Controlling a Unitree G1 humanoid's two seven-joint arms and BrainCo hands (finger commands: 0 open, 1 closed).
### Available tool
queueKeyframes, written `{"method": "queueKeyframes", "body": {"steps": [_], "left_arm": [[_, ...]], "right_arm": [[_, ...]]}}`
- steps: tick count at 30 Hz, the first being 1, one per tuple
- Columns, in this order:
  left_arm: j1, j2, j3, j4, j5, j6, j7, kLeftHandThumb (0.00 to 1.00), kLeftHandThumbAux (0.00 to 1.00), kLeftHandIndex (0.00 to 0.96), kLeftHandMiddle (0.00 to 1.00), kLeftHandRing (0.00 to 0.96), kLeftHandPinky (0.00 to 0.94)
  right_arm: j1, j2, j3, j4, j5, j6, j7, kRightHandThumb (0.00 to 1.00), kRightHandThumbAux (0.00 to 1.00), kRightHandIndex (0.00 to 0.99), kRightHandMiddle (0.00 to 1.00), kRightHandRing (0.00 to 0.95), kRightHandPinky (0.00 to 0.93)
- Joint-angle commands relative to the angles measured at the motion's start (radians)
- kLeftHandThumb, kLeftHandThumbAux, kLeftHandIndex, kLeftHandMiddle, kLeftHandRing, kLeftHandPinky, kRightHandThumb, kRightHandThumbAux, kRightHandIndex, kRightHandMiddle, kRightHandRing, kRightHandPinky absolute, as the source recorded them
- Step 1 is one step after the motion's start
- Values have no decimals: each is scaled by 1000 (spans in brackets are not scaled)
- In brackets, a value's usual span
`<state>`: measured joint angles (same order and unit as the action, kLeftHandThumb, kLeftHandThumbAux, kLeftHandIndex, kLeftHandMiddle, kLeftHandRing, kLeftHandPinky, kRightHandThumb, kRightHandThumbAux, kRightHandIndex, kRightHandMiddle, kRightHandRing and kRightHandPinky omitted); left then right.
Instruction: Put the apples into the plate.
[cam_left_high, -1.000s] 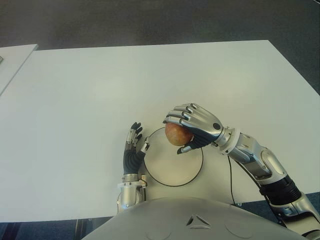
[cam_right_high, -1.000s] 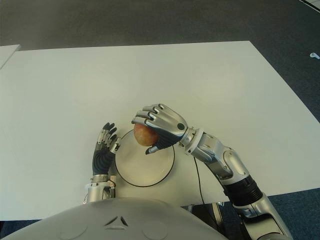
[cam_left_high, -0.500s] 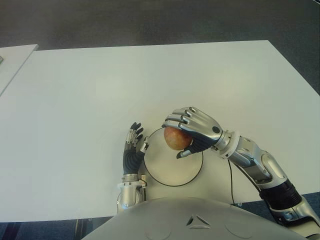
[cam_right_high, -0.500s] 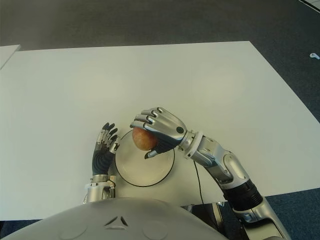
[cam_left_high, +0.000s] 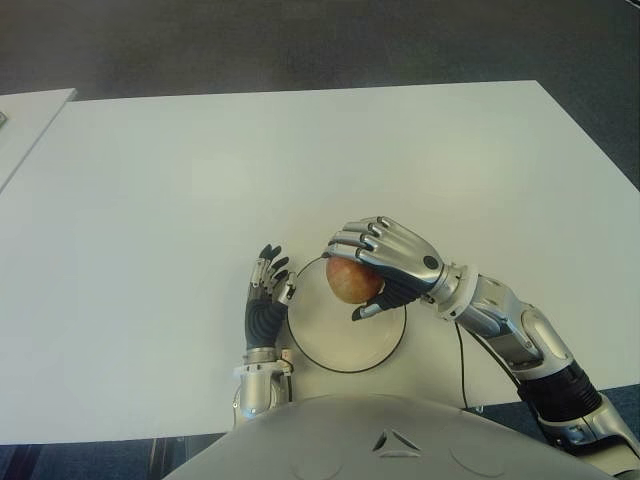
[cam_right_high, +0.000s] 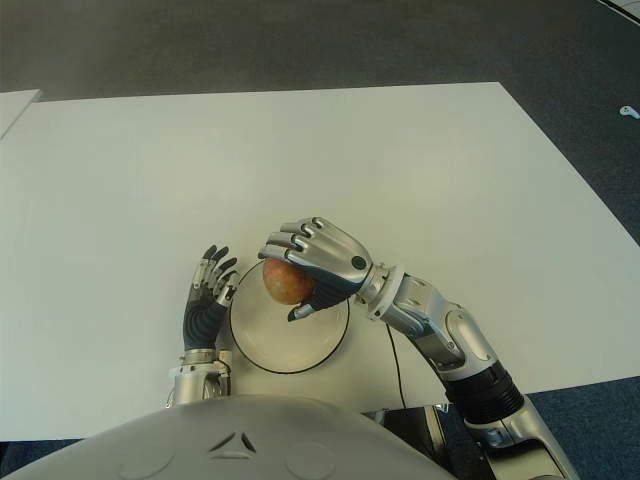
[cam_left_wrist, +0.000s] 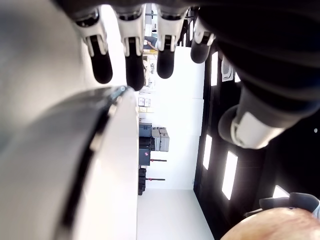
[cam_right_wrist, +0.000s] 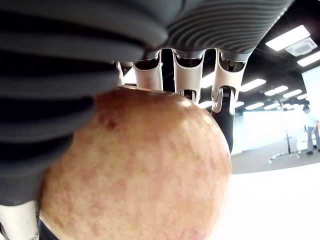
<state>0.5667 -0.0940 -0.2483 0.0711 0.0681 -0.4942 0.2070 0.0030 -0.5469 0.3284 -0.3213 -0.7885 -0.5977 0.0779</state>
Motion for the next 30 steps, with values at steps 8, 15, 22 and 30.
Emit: {"method": "queueKeyframes", "body": {"steps": [8, 15, 22, 30], "left_arm": [[34, -30, -26, -8, -18, 66, -16, 98, 586, 28, 131, 223, 296], [30, 9, -26, -8, 59, 28, -7, 77, 592, 23, 140, 215, 273], [28, 21, -28, -9, 59, 22, -36, 32, 552, 3, 125, 177, 217], [17, 1, -17, -1, 16, 19, -50, 32, 546, 0, 113, 159, 207]], "right_arm": [[0, 10, 0, -20, 38, 17, 69, 700, 716, 434, 698, 680, 620], [-12, -25, 13, -38, 60, 13, 170, 224, 482, 126, 125, 106, 111], [-38, -48, 19, -39, 72, -12, 228, 45, 354, 8, 8, 7, 7], [-54, -49, 17, -11, 92, -47, 224, 20, 301, 0, 0, 0, 0]]}}
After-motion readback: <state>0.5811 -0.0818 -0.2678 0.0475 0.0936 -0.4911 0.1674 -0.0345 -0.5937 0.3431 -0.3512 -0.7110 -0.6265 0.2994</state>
